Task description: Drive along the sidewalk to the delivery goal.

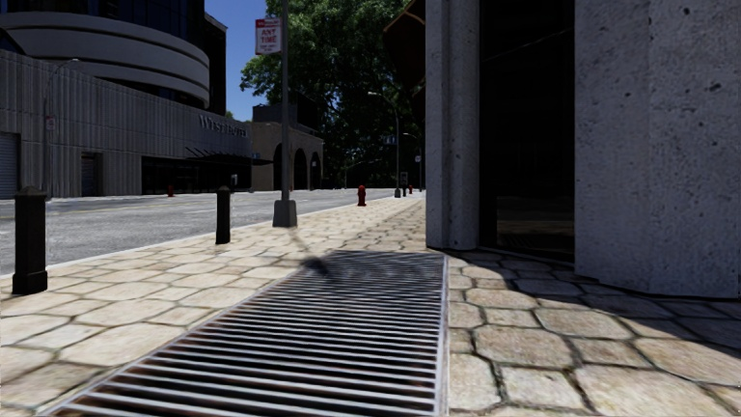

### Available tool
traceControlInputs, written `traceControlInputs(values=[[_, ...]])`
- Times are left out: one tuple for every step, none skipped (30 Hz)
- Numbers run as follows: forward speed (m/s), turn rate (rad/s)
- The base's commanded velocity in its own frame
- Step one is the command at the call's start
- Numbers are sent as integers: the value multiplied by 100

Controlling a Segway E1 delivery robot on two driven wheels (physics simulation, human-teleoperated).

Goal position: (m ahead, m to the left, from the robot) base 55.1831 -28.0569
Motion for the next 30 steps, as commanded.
traceControlInputs(values=[[200,0],[200,0],[200,0],[200,0],[200,0],[200,0],[200,0],[200,0],[200,0],[200,0],[200,0],[200,0],[200,0],[200,0],[200,0],[200,0],[200,0],[200,0],[200,0],[200,0],[200,0],[200,0],[200,0],[200,0],[200,0],[200,0],[200,0],[200,0],[200,0],[200,0]])
